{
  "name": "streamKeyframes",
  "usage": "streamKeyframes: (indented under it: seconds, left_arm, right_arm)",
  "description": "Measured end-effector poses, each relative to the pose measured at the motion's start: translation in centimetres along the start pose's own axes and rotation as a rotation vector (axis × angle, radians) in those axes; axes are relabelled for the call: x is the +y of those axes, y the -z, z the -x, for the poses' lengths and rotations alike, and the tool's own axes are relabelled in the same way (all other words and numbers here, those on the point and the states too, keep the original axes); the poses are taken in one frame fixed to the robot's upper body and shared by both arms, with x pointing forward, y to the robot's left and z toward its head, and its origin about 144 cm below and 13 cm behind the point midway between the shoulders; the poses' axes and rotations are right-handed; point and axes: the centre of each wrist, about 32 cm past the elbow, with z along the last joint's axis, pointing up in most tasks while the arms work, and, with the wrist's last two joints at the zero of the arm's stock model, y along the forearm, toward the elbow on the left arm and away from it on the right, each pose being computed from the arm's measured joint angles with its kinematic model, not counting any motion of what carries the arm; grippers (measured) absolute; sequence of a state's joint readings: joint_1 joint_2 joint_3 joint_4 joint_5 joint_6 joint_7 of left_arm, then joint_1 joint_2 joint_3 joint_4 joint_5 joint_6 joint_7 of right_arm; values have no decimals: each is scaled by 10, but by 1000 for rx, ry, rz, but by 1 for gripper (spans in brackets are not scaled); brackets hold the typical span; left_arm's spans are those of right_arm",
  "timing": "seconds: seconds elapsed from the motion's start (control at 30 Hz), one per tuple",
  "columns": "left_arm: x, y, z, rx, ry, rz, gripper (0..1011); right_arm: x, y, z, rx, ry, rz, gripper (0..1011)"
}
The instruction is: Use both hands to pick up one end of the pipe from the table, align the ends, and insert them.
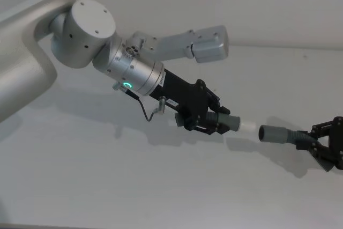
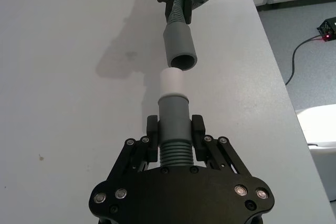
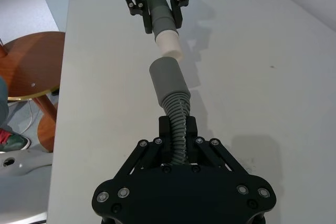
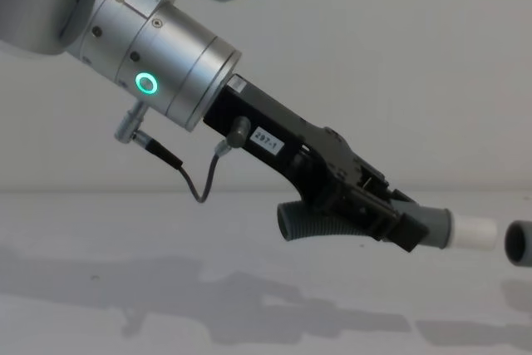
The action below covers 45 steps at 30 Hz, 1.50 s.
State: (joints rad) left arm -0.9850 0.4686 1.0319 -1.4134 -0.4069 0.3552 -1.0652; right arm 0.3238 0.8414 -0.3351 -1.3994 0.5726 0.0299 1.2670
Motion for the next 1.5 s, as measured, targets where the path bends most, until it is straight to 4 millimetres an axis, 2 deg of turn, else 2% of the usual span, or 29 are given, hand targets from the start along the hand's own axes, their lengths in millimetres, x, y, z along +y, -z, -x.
streamKeyframes:
  seconds: [1.5]
  left_arm:
    - [0,0,0,0,0,0,368]
  right_arm:
    - [6,-1,-1,9,10,-3,158]
